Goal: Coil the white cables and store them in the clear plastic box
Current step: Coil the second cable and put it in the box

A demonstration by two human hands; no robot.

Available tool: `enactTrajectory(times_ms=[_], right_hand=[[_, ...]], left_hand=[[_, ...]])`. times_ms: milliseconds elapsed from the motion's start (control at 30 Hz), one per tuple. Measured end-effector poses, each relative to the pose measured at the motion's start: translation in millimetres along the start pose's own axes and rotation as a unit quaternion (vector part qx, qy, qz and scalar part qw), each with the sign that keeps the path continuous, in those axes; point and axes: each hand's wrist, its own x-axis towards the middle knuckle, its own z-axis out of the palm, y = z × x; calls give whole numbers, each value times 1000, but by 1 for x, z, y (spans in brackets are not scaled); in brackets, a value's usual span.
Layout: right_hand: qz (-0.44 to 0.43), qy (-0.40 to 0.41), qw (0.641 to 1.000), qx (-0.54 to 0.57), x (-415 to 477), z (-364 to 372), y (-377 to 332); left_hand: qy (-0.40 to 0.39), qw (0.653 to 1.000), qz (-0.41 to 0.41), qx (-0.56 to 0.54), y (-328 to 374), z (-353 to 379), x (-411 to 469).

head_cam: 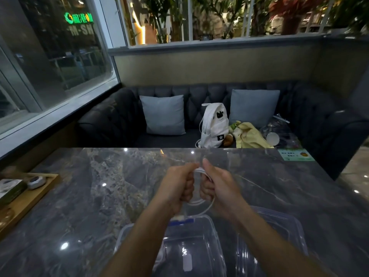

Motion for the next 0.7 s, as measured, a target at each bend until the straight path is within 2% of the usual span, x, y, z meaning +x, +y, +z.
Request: enactTrajectory(times_ms=[67,167,233,300,333,367,400,500,533,600,700], right_hand=[[-22,-14,989,-144,-1,-5,-7],[-57,-28,932,-357,-3,-18,-18],[-37,-52,879,-473,-3,-25,-25],[3,-101,793,-600,-2,-28,-32],[24,-130,764,-631,-2,-28,-35],[38,-152,760,-631,-4,-27,-37],[44,-163,782,-600,-7,-26,-39],[17,-138,914,-381,-17,-21,-46],[0,-125,943,-308,-20,-19,-48],[-38,-113,969,-216,-23,-14,-52],[-91,-77,964,-239,-22,-4,-50]], left_hand=[[20,999,8,-37,5,-8,3],[52,996,24,-70,10,-21,8],[68,995,31,-72,11,-28,10],[84,994,35,-59,10,-32,12],[92,994,36,-51,9,-33,12],[97,993,37,-47,8,-33,13],[100,993,37,-46,7,-34,13],[101,993,28,-49,3,-37,13],[99,994,21,-51,1,-36,12],[93,994,10,-57,-4,-32,9],[81,995,6,-66,-9,-24,5]])
